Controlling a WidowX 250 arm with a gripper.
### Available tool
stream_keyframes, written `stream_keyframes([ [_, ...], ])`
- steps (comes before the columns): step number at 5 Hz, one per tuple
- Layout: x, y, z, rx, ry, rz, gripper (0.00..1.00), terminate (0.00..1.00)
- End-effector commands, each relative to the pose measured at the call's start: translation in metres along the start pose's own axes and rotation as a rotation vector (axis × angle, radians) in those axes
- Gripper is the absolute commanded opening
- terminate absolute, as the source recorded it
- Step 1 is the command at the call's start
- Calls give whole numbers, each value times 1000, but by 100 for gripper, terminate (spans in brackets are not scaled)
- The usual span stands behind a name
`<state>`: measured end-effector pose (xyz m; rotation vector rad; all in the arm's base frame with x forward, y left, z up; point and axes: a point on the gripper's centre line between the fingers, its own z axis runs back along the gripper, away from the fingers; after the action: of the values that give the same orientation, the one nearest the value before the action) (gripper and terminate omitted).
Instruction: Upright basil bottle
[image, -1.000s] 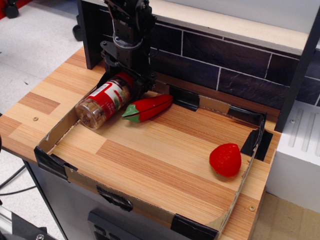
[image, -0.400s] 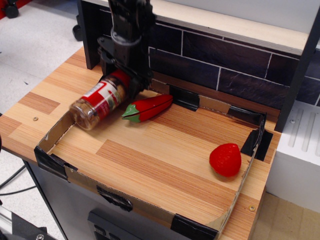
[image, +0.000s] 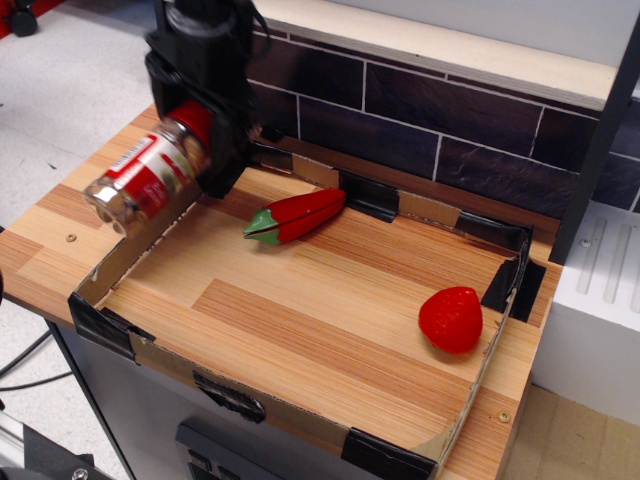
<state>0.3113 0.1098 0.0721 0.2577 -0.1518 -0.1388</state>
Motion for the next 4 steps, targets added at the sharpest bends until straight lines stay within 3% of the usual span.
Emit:
stream_keyframes([
  [1, -18, -21, 44, -49, -253, 26, 0, 0],
  [2, -29, -41, 56, -96, -289, 18, 0, 0],
  [4, -41, -71, 62, -133, -407, -33, 0, 0],
])
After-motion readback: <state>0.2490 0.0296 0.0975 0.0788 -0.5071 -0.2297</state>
